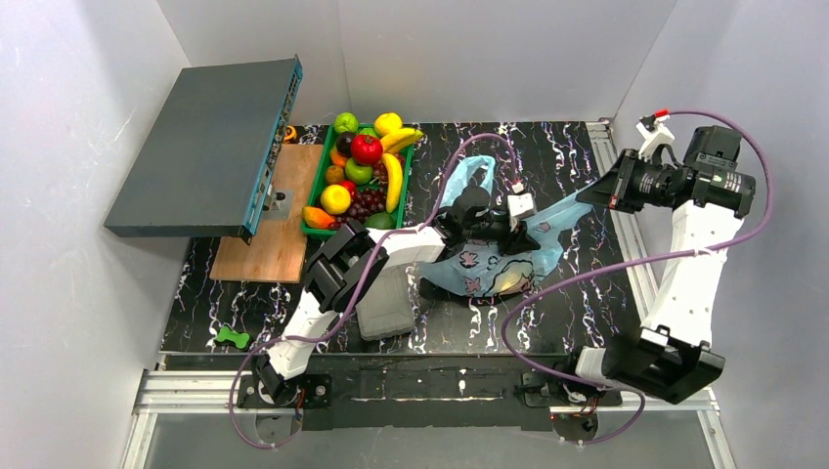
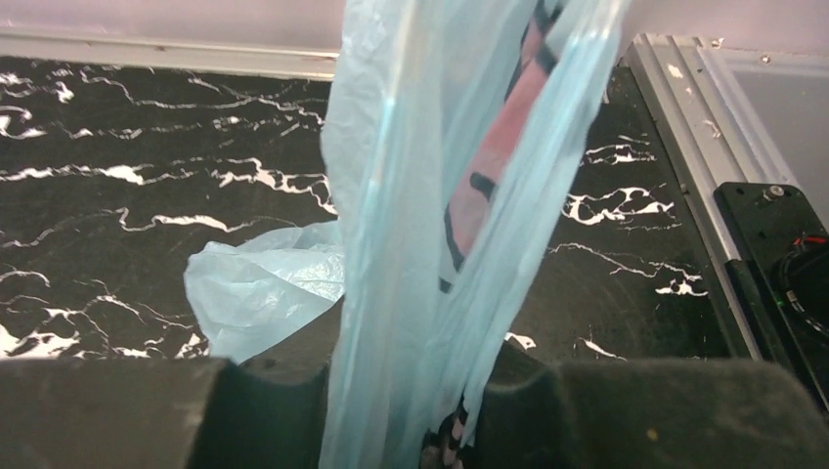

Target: Place the fake fruits into the plastic bag and tie a complex knot

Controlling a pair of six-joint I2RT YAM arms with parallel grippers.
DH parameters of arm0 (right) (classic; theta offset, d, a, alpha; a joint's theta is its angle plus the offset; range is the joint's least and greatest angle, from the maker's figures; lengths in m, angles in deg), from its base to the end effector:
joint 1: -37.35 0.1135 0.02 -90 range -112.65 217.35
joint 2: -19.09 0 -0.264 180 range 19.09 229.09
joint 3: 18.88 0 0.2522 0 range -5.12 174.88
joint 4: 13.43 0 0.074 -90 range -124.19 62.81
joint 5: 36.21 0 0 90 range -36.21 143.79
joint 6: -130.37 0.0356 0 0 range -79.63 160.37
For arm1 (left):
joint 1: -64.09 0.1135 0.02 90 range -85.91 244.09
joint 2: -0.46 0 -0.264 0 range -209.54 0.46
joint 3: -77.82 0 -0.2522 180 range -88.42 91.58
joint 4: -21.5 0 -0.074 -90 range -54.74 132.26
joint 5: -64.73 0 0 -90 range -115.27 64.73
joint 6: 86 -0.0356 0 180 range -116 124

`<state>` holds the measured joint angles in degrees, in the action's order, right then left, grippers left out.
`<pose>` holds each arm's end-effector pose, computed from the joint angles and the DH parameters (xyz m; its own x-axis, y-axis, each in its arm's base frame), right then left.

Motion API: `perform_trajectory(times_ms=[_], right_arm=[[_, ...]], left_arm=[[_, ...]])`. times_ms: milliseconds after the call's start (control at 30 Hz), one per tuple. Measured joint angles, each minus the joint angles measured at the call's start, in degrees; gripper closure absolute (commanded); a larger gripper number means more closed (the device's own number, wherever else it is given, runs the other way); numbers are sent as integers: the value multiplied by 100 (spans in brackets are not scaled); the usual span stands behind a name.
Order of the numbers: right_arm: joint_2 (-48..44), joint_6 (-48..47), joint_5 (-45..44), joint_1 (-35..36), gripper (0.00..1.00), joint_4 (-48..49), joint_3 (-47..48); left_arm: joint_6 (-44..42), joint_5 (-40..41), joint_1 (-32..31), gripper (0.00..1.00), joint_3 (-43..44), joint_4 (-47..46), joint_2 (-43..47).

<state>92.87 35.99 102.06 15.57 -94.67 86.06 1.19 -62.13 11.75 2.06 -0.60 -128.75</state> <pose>0.2186 -0.0587 0.4226 -0.6950 0.2230 -0.6836 -0.2516 0.8152 0.5217 0.2995 -0.4230 0.2065 0.0184 0.0403 -0.9990 0.9997 0.0126 0.0190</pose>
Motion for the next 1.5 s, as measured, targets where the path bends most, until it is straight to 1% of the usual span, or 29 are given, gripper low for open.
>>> perform_trajectory(times_ms=[67, 100, 133, 167, 433, 467, 500, 567, 600, 667, 800, 900, 967, 1067, 1100, 1200, 1267, 1367, 1433, 1500], right_arm=[[122, 2, -13, 0, 99, 66, 0], [203, 11, -13, -2, 99, 103, 0], [260, 15, -13, -2, 99, 131, 4], [332, 17, -13, -2, 99, 160, 22], [457, 39, -11, 0, 99, 168, 140], [457, 39, -11, 0, 99, 166, 140], [457, 39, -11, 0, 99, 168, 140], [452, 37, 11, 0, 99, 195, 133], [439, 35, 37, -4, 99, 238, 116], [372, 28, 125, -35, 99, 358, 44], [173, -9, 232, -72, 99, 503, -184], [114, -39, 275, -72, 98, 546, -306], [105, -55, 289, -72, 95, 603, -376], [101, -61, 293, -72, 86, 623, -498], [101, -61, 299, -72, 80, 636, -531], [98, -59, 337, -61, 52, 658, -638], [96, -39, 352, -46, 38, 678, -684], [83, -11, 323, -17, 14, 763, -748], [79, 11, 221, -9, 3, 780, -763], [63, 39, 31, -7, 2, 800, -765]], left_arm=[[-2, -2, -2, 83, 68, 63, -98], [-7, -4, -2, 87, 118, 136, -146], [-4, -2, 0, 96, 144, 188, -166], [-2, -2, 2, 100, 146, 236, -175], [50, 63, 2, 100, 162, 313, -166], [52, 85, 2, 95, 162, 326, -160], [59, 96, 2, 80, 164, 350, -144], [96, 92, 2, 46, 210, 509, -96], [122, 98, 4, 41, 243, 662, -59], [181, 114, 26, 29, 282, 1038, 33], [280, 219, 90, 20, 313, 1818, 356], [264, 286, 120, 10, 313, 2417, 887], [221, 323, 146, 6, 313, 2684, 1307], [192, 334, 232, 5, 317, 2968, 2002], [199, 337, 269, 5, 337, 3047, 2227], [315, 350, 535, 5, 531, 3259, 2697], [378, 409, 822, 5, 769, 3451, 2806], [376, 662, 1274, 6, 1027, 3812, 2806], [372, 817, 1541, 7, 1095, 4083, 2763], [374, 929, 1777, 9, 1152, 4341, 2680]])
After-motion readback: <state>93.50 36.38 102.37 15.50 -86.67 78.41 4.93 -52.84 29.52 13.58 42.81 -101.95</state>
